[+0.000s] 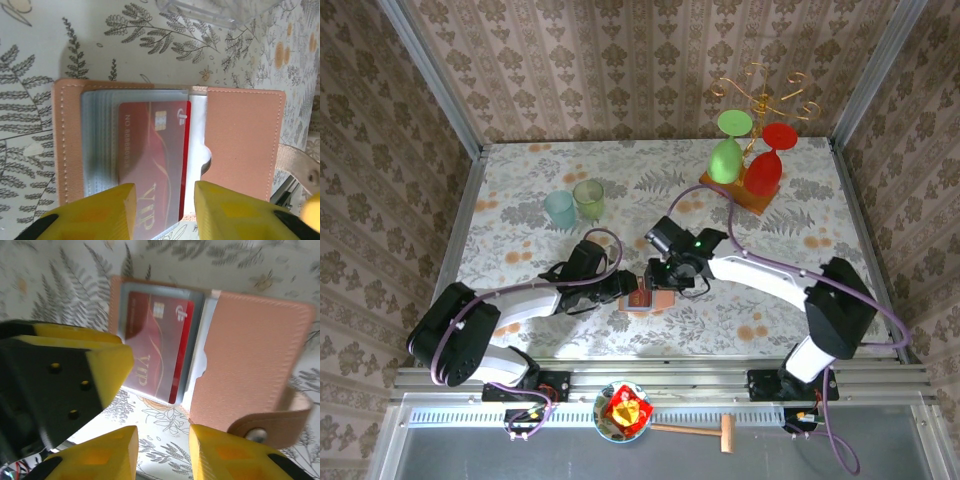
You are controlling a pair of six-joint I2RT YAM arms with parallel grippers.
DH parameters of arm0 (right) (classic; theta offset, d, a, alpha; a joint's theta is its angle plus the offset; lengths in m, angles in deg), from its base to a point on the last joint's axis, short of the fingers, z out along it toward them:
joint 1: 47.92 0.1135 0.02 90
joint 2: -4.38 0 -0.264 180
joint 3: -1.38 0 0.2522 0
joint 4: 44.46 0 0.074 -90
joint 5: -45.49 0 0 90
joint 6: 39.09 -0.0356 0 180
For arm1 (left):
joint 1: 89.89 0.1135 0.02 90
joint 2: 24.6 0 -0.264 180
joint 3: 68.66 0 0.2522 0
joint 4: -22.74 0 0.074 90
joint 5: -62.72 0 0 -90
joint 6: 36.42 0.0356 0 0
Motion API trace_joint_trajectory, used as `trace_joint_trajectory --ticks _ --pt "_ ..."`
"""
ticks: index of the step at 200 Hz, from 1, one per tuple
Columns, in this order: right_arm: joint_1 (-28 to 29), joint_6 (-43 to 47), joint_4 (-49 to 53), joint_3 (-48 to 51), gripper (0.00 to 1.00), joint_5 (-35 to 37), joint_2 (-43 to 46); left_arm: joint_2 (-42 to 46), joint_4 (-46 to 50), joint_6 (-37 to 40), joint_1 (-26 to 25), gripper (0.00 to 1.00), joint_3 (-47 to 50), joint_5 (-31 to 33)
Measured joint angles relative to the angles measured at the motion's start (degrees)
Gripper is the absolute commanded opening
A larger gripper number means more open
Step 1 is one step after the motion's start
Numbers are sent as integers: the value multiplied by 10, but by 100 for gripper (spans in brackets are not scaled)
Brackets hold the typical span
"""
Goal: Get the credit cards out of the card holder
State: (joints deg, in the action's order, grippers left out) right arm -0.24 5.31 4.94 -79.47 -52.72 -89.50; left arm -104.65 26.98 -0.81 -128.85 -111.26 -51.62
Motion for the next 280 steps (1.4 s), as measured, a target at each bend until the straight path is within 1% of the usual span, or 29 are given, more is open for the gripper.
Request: trace_joint_trajectory --ticks 38,101,149,159,185,217,252,280 --pt "6 0 6 -1 32 6 -36 0 1 0 -8 37 0 2" --pt "12 9 105 -42 32 124 -53 0 1 0 -13 37 0 7" --pt "12 23 128 -52 34 165 -89 0 1 -1 -16 37 6 11" --pt "12 25 127 -52 36 169 -98 0 1 -1 -16 37 8 11" --pt "12 37 123 -54 48 173 -118 0 -4 -7 -16 37 13 12" --pt "12 46 118 -66 57 185 -149 2 -14 -14 -16 37 20 12" --pt "14 52 122 -78 60 203 -174 10 -25 -20 -16 37 30 15" --pt "18 56 132 -85 64 220 -180 10 -35 -26 -16 37 37 17"
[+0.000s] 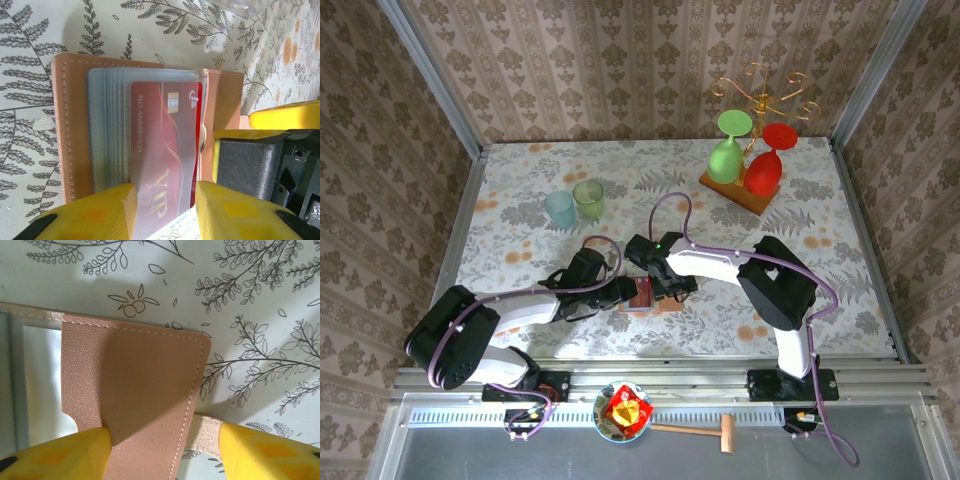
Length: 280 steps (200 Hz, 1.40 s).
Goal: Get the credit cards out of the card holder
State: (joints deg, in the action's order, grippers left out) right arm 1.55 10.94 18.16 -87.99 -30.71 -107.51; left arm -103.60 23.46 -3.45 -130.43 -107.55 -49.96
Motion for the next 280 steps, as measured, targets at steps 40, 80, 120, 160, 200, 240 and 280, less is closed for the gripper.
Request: trace_joint_trajectory --ticks 40,80,120,160,200,240,280 --pt "2 8 12 -7 64 10 -2 11 -4 -3 0 37 9 2" --pt "-1 8 12 -7 62 9 10 34 -1 -4 1 37 15 7" --pt "-1 8 11 -8 58 0 50 56 13 -4 3 38 14 7" --pt "-1 6 2 -9 54 -28 74 64 45 5 13 39 2 14" --pt "-7 2 -38 -8 47 -79 76 64 64 14 13 39 -5 22" --pt "-20 -7 -76 -1 46 -120 76 64 78 20 13 39 -14 26" --pt "-31 -7 -88 5 45 -129 60 57 77 27 12 39 -26 26"
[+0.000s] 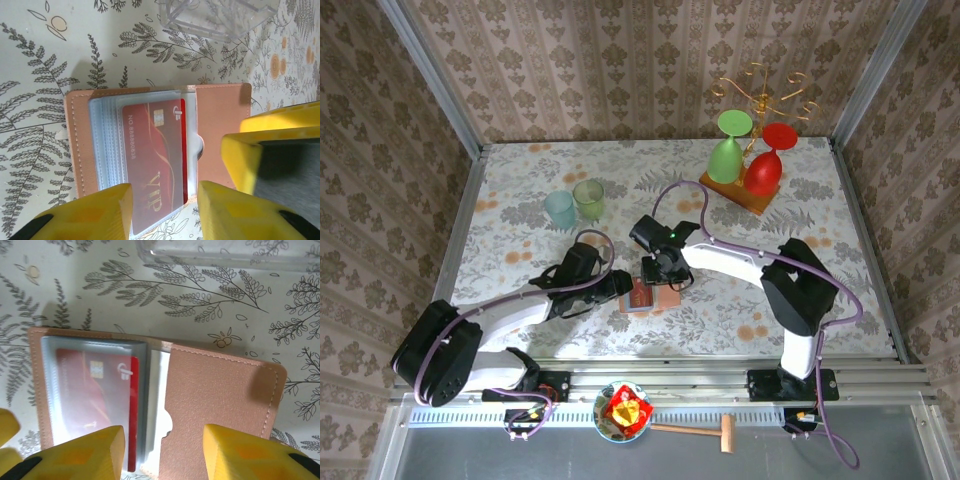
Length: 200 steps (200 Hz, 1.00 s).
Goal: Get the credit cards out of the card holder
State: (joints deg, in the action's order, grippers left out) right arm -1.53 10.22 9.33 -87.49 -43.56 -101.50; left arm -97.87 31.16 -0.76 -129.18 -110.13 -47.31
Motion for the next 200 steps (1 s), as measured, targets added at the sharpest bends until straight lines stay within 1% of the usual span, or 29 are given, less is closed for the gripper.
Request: trace_joint_trajectory --ticks 48,83,141,166,200 --pt "-1 0 -11 25 43 -2 -22 -26 0 0 -4 39 -6 0" --pt "-2 0 -18 30 40 -2 -29 -39 -2 1 -8 36 -16 0" --pt "-5 0 -21 32 39 -2 -29 -42 10 11 -8 36 -26 6" --pt "-8 0 -21 32 38 -2 -21 -50 18 19 -8 36 -38 7" --pt "-11 0 -19 32 37 -2 14 -66 31 28 -8 36 -45 16"
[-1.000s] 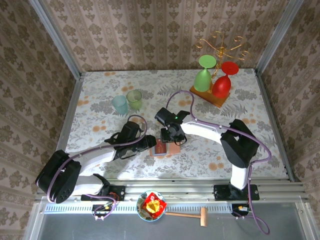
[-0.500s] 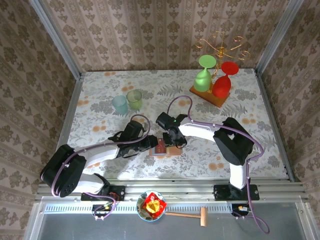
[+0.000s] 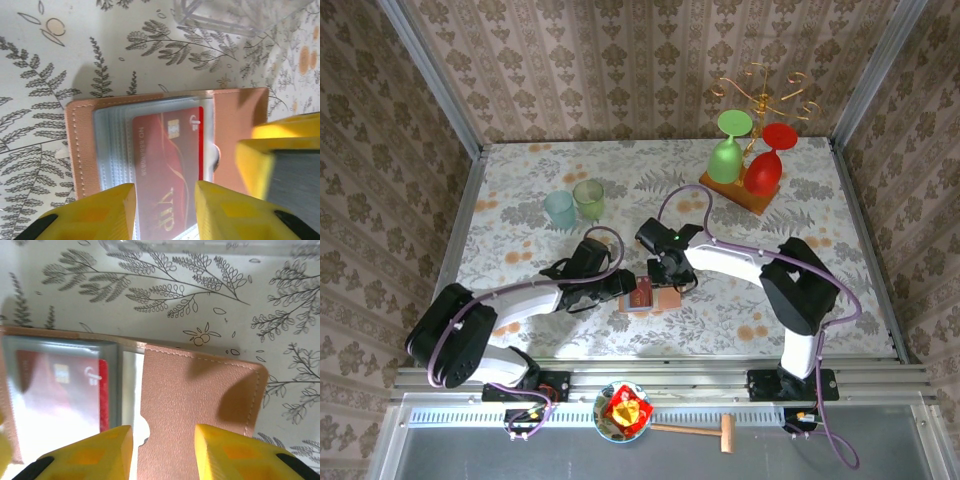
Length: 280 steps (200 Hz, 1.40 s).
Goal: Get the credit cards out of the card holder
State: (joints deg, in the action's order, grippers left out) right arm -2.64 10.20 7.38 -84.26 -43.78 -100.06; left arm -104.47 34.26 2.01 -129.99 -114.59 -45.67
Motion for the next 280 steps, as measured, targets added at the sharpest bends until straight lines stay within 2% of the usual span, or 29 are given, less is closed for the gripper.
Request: trace_joint_trajectory --ticks 57,142,215,280 --pt "-2 -11 -19 24 34 -29 35 -9 23 13 0 36 -2 19" --pt "-13 -53 -120 71 31 -115 35 -24 23 16 0 36 -2 17" --pt "-14 -87 -186 120 28 -150 37 -32 19 17 0 33 -2 10" --pt "-16 -92 -195 123 23 -156 43 -33 17 17 0 32 -2 8"
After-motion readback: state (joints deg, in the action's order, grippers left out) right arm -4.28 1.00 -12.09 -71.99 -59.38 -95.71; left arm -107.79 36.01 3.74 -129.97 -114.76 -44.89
